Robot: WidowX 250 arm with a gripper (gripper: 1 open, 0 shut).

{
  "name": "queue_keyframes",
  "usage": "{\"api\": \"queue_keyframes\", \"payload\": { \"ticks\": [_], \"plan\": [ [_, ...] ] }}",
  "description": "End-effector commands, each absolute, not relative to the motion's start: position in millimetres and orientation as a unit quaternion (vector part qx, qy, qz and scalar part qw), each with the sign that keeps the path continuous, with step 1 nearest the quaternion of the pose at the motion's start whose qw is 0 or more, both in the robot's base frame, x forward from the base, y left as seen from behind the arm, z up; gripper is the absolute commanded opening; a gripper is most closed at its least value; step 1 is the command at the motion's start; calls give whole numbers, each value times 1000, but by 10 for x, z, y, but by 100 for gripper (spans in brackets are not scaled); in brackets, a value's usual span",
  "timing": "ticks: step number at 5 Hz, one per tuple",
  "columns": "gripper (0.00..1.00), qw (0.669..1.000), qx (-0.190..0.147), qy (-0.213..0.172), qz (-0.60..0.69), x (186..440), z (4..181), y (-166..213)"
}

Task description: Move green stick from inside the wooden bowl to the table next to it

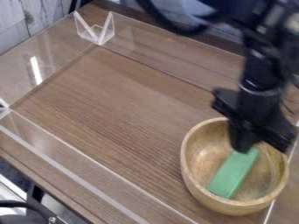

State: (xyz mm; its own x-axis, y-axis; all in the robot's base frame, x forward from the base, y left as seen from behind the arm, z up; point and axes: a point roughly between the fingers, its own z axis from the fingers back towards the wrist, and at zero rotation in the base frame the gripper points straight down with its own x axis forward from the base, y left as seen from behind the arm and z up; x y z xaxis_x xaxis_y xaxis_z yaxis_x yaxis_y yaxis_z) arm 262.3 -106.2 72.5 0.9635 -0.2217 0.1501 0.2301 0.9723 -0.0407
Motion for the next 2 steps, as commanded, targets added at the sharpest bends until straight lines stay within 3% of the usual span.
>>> {"api": "queue_keyframes", "payload": {
  "ticks": [1, 2],
  "plan": [
    [100, 983, -46, -104, -144, 2700, 782, -912],
    [0, 982, -50, -103, -153, 2610, 851, -1131]
  ]
}}
